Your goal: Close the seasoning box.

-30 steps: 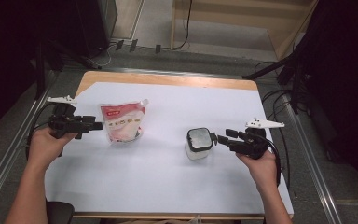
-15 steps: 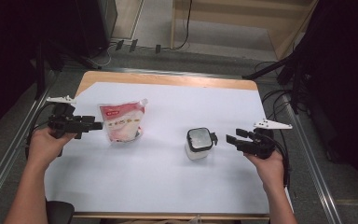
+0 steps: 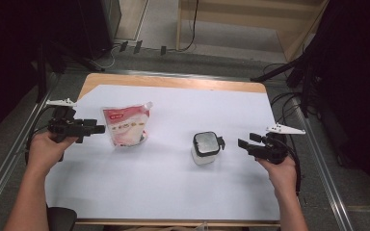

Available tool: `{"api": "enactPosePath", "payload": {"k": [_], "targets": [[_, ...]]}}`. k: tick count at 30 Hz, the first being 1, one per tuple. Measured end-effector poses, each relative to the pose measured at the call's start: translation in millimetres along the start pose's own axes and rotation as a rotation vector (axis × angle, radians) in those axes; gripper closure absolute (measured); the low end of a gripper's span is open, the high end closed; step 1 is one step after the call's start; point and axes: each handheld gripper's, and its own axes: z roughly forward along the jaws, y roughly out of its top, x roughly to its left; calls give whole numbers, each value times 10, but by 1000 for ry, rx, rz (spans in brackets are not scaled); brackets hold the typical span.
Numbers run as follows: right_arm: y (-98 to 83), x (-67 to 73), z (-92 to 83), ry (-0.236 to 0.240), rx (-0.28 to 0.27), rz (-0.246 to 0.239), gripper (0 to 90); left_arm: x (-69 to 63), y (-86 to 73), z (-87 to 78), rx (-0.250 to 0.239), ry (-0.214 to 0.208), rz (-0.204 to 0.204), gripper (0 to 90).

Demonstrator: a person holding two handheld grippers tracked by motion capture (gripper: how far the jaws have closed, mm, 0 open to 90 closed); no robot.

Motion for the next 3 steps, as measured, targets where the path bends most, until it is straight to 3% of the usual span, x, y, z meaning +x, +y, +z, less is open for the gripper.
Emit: {"api": "enactPosePath", "payload": {"k": [3], "targets": [[-3, -3, 4, -2, -5, 1, 362, 4, -2, 2, 3, -1, -1, 401]]}}
